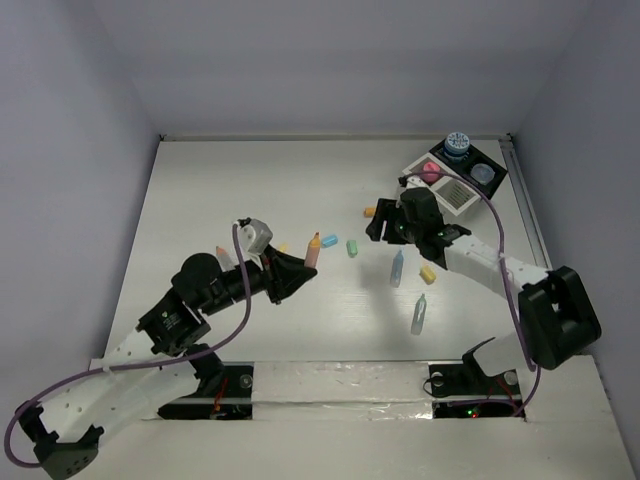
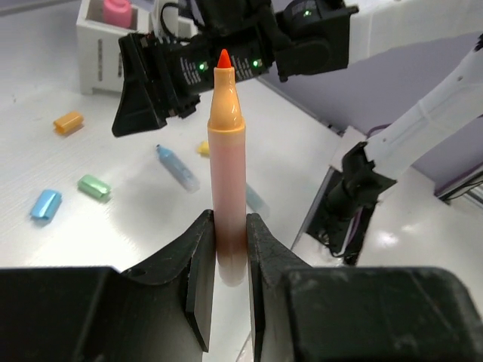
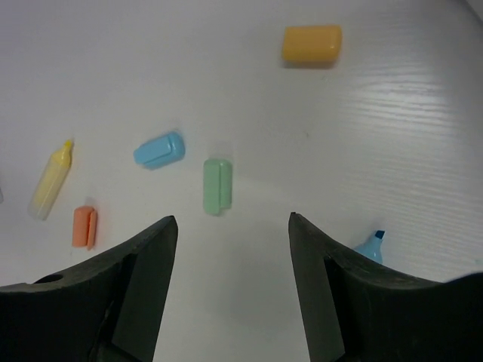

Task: Sort the stationery into containers
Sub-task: Close the pen cap on the pen.

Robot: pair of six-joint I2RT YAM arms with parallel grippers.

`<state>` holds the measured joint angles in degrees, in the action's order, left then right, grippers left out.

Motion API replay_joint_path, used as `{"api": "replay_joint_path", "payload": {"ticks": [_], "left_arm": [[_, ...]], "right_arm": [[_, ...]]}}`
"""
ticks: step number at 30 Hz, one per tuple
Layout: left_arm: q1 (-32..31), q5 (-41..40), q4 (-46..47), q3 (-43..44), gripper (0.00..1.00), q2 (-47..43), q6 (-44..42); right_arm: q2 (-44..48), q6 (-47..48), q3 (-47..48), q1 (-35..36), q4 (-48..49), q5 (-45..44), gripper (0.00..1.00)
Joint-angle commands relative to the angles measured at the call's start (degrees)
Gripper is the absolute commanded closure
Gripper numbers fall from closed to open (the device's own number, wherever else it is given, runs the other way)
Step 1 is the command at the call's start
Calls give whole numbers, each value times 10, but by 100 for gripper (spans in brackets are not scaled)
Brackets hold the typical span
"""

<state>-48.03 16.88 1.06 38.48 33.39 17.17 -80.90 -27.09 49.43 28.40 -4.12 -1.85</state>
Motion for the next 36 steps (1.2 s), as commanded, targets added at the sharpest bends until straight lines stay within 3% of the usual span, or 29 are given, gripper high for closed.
{"api": "replay_joint_path", "payload": {"ticks": [1, 5, 10, 22, 36], "left_arm": [[34, 4, 13, 14, 100, 10, -34], [101, 68, 30, 11, 100, 15, -32], [164, 159, 58, 4, 100, 31, -21], [172, 159, 54, 5, 100, 34, -25], [177, 157, 55, 5, 100, 30, -26]], "right_arm": [[-39, -16, 43, -19, 57, 2, 30], [-112, -42, 79, -36, 85, 11, 22], [-184, -68, 122, -41, 110, -7, 21], [-304, -85, 210, -47, 114, -52, 21], [-361, -41, 257, -47, 69, -69, 22]]}}
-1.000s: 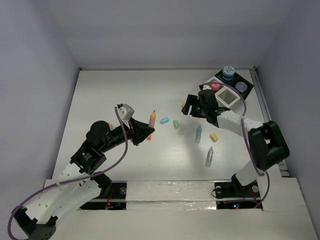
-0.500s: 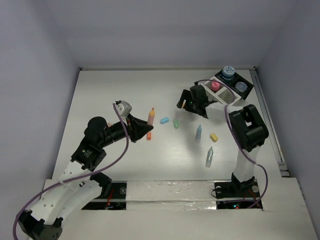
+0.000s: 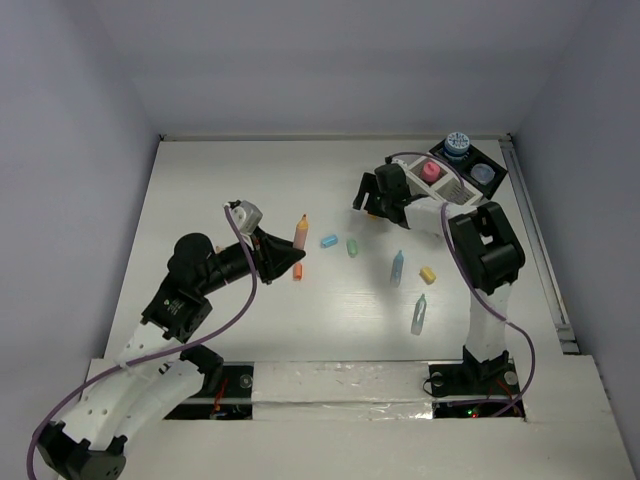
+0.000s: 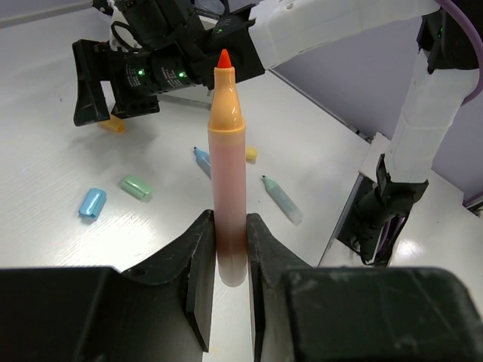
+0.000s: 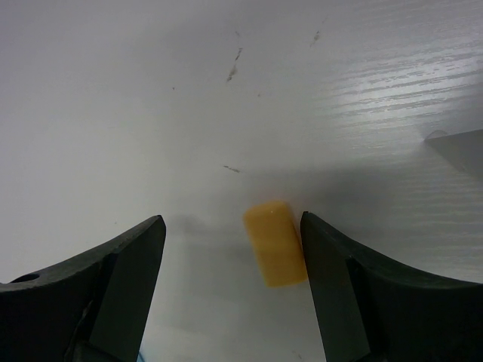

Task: Sort the stationery into containers
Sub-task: Close the pen cap on the pen.

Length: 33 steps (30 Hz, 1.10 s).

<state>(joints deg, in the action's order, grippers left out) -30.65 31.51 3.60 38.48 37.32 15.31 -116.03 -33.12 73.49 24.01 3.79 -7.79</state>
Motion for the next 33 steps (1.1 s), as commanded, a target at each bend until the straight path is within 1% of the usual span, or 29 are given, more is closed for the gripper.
{"api": "replay_joint_path", "payload": {"ticks": [1, 5, 7, 11, 19, 22, 23, 28, 29, 31, 33], "left_arm": [[3, 11, 29, 5, 100, -9, -7], [3, 13, 29, 5, 100, -10, -7], [3, 14, 29, 5, 100, -10, -6], [3, 14, 30, 5, 100, -14, -6], [3, 17, 31, 4, 100, -19, -5], [3, 18, 32, 4, 100, -19, -5], [3, 18, 31, 4, 100, -20, -5], [3, 18, 32, 3, 100, -18, -4], [3, 18, 32, 4, 100, -16, -4], [3, 19, 33, 3, 100, -15, -3], [3, 19, 33, 3, 100, -12, -2]], "right_arm": [[-8, 24, 14, -3, -12, -12, 23], [-7, 47, 17, -3, -32, -9, 27], [-9, 69, 27, -3, -63, -9, 27], [-19, 111, 63, -3, -127, -30, 29], [-52, 155, 117, -3, -189, -57, 36], [-60, 158, 131, -3, -198, -52, 41], [-63, 159, 134, -3, -200, -50, 44], [-70, 160, 140, -3, -208, -42, 52], [-69, 159, 135, -3, -207, -39, 56], [-66, 155, 132, -3, -201, -36, 59], [-61, 154, 125, -3, -187, -33, 67]]}}
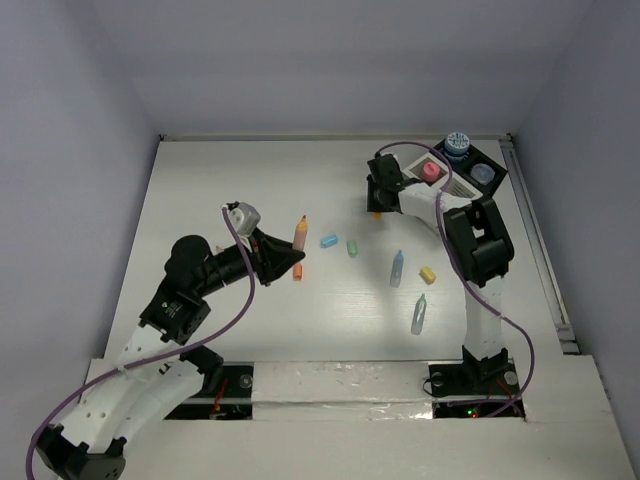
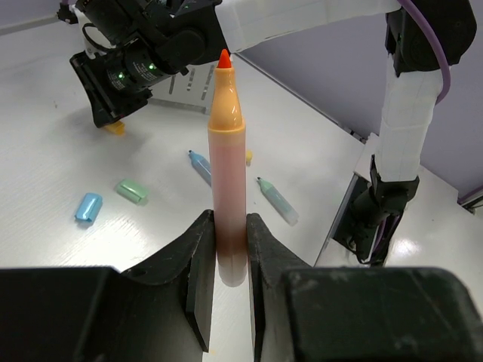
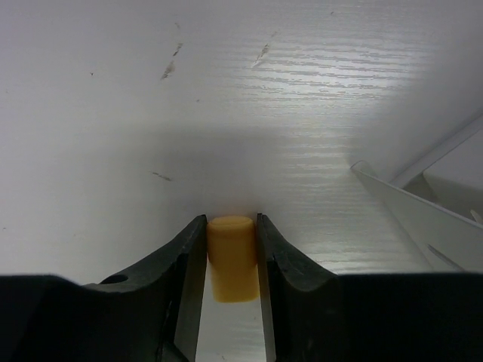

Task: Sort the stationery into containers
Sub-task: Close the pen cap on the pen.

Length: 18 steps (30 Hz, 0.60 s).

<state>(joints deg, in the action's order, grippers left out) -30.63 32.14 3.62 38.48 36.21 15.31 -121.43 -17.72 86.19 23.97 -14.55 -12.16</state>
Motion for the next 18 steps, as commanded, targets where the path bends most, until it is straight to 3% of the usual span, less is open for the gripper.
{"api": "replay_joint_path", "payload": {"ticks": [1, 5, 9, 13, 18], "left_arm": [[3, 16, 35, 1, 100, 0, 2], [3, 21, 39, -2, 100, 21, 16], [3, 30, 60, -15, 100, 30, 57], [-23, 16, 121, -44, 100, 32, 110], [-122, -54, 224, -93, 100, 66, 163]], "right_arm": [[-4, -2, -2, -2, 0, 13, 70], [7, -4, -1, -2, 16, 27, 85], [56, -6, -37, -2, 65, 58, 89], [163, -34, -107, 4, 124, 106, 90], [315, -102, -193, 23, 208, 136, 89]]}}
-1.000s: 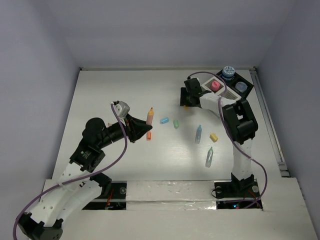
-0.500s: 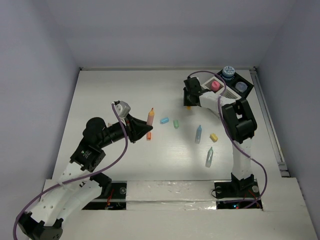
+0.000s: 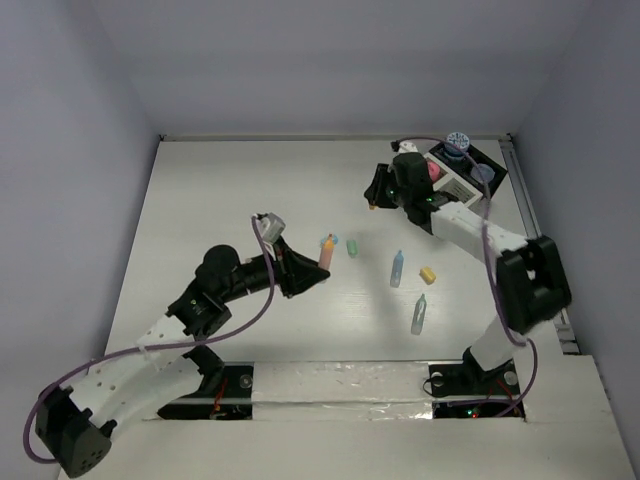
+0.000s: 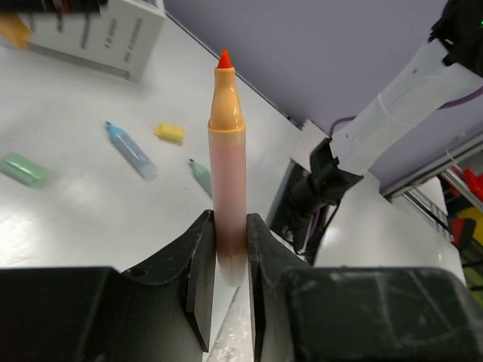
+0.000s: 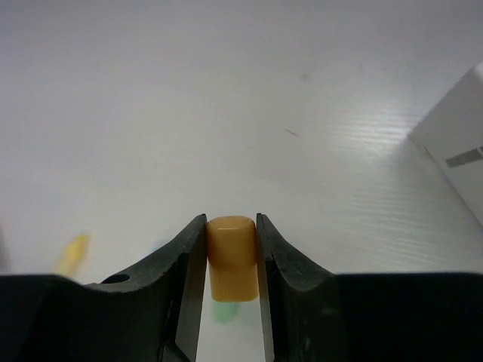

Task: Sort the stationery into containers
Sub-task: Close the pen cap on the pen.

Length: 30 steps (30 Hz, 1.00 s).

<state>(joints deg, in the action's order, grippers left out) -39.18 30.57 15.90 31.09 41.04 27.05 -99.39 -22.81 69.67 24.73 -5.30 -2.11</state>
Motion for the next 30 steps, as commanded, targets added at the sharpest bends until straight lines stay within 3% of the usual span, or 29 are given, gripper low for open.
{"api": "replay_joint_path", "payload": {"ticks": [1, 7, 16, 30], "left_arm": [[-44, -58, 125, -33, 100, 24, 55], [-73, -137, 185, -71, 100, 98, 66], [-91, -202, 289, -61, 100, 193, 77], [-107, -236, 281, -22, 100, 252, 74]], "right_arm": [[113, -62, -43, 21, 130, 40, 89], [212, -129, -129, 49, 213, 52, 88], [241, -157, -175, 111, 257, 25, 88], [261, -168, -217, 153, 279, -44, 83]]}}
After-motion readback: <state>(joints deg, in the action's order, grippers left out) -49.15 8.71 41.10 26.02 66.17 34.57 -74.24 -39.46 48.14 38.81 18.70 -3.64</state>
